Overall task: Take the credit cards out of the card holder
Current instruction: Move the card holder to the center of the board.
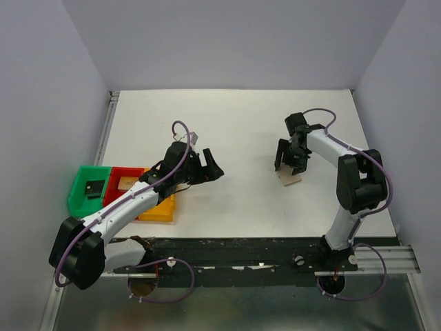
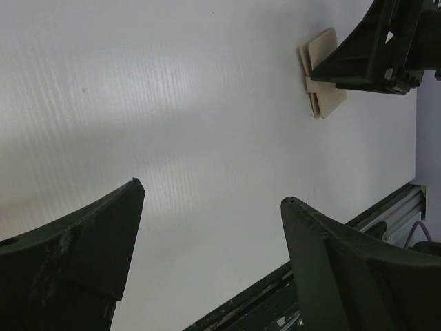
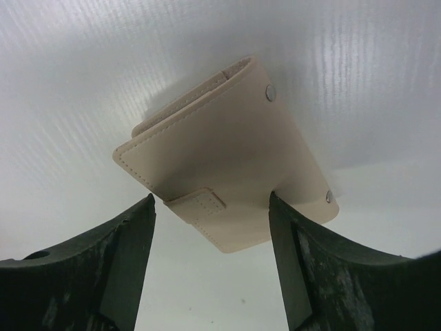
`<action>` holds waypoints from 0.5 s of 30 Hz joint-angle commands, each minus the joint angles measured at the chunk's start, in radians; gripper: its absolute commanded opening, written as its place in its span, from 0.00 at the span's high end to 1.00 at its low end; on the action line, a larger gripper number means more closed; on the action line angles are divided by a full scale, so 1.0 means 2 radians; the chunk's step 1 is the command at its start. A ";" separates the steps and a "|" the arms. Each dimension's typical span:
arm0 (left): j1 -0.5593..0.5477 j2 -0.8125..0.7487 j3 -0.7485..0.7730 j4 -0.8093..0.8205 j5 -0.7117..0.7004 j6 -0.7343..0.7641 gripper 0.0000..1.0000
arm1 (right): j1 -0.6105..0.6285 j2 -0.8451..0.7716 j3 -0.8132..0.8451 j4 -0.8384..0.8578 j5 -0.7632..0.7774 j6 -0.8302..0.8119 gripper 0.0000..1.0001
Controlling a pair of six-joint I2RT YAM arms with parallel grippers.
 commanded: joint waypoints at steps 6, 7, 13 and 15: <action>-0.005 0.000 -0.002 0.005 -0.011 0.000 0.07 | 0.028 -0.002 0.015 -0.040 0.108 -0.028 0.22; -0.005 0.001 -0.002 0.006 -0.010 -0.001 0.06 | 0.031 -0.007 0.014 -0.040 0.118 -0.030 0.21; -0.004 0.002 -0.002 0.006 -0.011 -0.004 0.06 | 0.072 -0.023 0.027 -0.047 0.165 -0.046 0.20; -0.006 0.001 -0.004 0.007 -0.012 -0.005 0.07 | 0.083 -0.019 0.033 -0.051 0.183 -0.052 0.20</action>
